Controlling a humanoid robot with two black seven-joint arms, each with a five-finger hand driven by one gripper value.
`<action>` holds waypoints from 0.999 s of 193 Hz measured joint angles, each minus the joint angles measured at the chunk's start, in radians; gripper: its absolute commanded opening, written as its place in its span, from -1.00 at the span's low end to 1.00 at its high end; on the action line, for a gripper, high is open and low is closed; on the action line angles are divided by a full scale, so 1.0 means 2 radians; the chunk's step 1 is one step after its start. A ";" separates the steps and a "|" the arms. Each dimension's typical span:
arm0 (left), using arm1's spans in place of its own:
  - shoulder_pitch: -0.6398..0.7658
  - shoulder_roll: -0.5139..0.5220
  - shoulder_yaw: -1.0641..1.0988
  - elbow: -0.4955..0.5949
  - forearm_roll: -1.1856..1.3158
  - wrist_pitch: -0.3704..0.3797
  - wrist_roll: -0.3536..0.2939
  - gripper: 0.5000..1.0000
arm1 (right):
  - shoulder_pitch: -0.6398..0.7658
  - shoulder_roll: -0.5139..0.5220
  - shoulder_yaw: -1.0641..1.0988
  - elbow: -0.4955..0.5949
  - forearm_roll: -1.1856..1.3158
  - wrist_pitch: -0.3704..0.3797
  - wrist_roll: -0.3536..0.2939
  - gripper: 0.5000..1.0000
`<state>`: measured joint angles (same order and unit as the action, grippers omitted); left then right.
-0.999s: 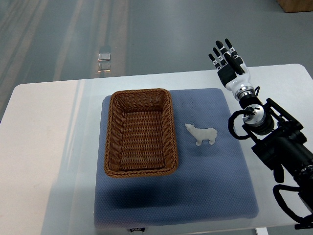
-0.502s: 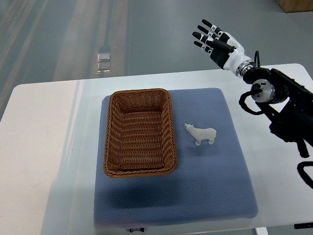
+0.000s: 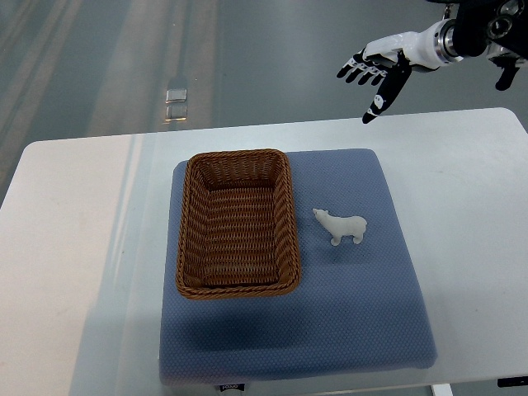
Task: Place white bear in brown basket with right hand
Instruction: 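Lower the open right hand down toward the white polar bear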
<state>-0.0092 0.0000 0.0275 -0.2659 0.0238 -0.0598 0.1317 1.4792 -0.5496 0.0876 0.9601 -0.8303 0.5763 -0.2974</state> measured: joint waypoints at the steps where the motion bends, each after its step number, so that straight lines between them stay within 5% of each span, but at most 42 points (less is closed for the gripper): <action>1: 0.000 0.000 0.000 0.000 0.000 0.000 0.000 1.00 | 0.002 -0.001 -0.003 0.002 0.000 0.001 -0.001 0.70; 76: -0.001 0.000 0.000 -0.001 0.001 -0.001 0.000 1.00 | 0.047 -0.082 -0.051 0.159 0.069 0.003 -0.029 0.68; 193: -0.002 0.000 0.000 -0.001 0.001 -0.001 0.000 1.00 | -0.101 -0.057 -0.046 0.207 0.056 -0.178 0.005 0.65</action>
<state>-0.0122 0.0000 0.0276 -0.2677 0.0262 -0.0608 0.1318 1.2779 -0.6645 -0.0045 1.3743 -0.7174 0.2198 -0.2870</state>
